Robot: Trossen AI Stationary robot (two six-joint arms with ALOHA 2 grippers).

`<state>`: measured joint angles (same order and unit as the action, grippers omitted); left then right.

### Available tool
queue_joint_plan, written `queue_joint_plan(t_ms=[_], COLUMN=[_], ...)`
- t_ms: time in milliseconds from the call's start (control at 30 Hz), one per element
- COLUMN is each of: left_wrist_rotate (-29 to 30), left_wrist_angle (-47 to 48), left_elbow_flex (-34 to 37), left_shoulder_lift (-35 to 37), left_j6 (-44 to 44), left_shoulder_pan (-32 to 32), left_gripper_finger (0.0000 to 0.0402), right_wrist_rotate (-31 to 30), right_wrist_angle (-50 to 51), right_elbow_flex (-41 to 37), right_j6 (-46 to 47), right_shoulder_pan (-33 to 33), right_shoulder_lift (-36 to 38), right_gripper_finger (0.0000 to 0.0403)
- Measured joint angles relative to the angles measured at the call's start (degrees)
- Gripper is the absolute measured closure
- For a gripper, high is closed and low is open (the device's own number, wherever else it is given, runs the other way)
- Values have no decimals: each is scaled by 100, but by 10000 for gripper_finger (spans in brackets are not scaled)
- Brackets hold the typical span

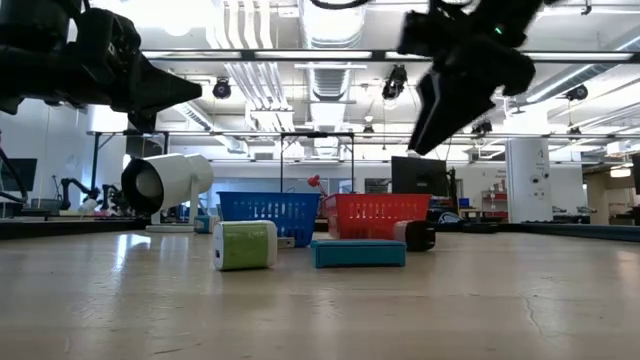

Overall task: Pick & Place Office items
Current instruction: Adjust the red bin

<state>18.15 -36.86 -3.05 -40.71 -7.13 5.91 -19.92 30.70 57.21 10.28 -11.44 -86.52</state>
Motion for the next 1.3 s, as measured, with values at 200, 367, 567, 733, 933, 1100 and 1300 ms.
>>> queue_joint_plan(t_ms=[200, 367, 567, 733, 933, 1100, 1300], left_wrist_rotate=[16, 28, 103, 101, 103, 118, 145], left_wrist_angle=[0, 2, -6, 36, 98, 97, 136], left_elbow_flex=[-82, -239, -926, -1474, -1517, -1514, -1499], left_shoulder_lift=[0, 0, 74, 70, 66, 71, 85], left_j6=[1, 148, 1131, 1987, 2397, 2706, 3279], left_shoulder_pan=[0, 0, 0, 0, 0, 0, 0], left_gripper_finger=[394, 394, 394, 394, 394, 394, 394], right_wrist_rotate=[326, 404, 522, 911, 1126, 1387, 1388], right_wrist_angle=[-2514, -3172, -3121, -3126, -3139, -3084, -2703], right_elbow_flex=[-1599, -2201, -2332, -2306, -2028, -1680, -1078], right_j6=[168, 693, 1532, 2284, 2585, 2721, 2536], right_shoulder_pan=[9, 203, 300, 293, 231, 68, 141], right_shoulder_lift=[719, 887, 830, 651, 117, -308, -431], right_gripper_finger=[163, 159, 126, 95, 83, 92, 101])
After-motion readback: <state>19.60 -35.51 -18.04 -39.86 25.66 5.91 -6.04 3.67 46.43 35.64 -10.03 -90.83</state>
